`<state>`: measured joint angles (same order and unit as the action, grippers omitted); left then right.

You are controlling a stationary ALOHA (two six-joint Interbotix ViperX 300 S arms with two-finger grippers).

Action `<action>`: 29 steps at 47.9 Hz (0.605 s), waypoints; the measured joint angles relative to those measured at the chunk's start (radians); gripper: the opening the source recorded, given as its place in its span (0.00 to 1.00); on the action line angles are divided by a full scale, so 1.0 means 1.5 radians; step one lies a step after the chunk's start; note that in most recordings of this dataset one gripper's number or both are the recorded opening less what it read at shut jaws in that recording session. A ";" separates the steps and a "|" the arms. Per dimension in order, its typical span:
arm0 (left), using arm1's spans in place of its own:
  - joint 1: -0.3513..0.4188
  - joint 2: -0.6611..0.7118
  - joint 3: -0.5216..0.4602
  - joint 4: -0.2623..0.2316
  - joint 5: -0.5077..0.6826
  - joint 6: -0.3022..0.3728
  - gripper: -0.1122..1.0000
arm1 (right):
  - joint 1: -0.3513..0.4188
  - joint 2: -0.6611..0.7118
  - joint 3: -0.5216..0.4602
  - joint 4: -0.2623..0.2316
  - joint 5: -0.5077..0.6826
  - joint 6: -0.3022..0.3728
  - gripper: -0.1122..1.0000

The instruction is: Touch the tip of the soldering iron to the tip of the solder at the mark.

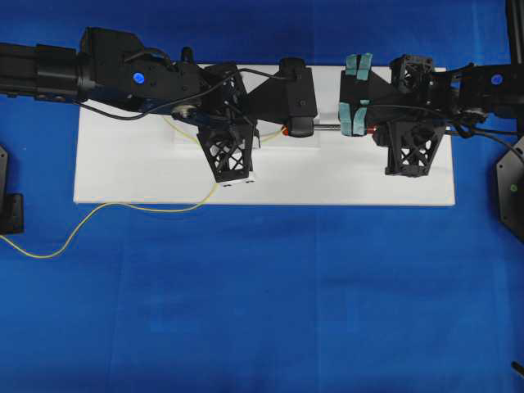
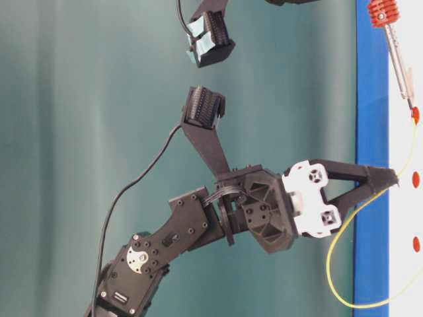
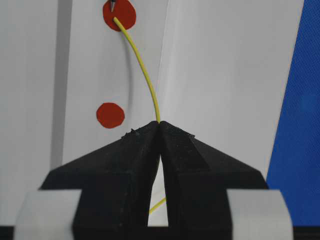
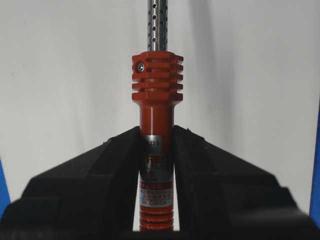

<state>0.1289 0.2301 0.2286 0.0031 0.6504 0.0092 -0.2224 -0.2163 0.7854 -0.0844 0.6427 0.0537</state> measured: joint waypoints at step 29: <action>0.001 -0.120 0.062 0.000 0.001 0.004 0.12 | 0.000 0.000 -0.001 0.000 -0.001 0.000 0.16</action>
<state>0.1304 0.0506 0.3221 0.0031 0.6519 0.0153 -0.2224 -0.2163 0.7839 -0.0844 0.6412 0.0537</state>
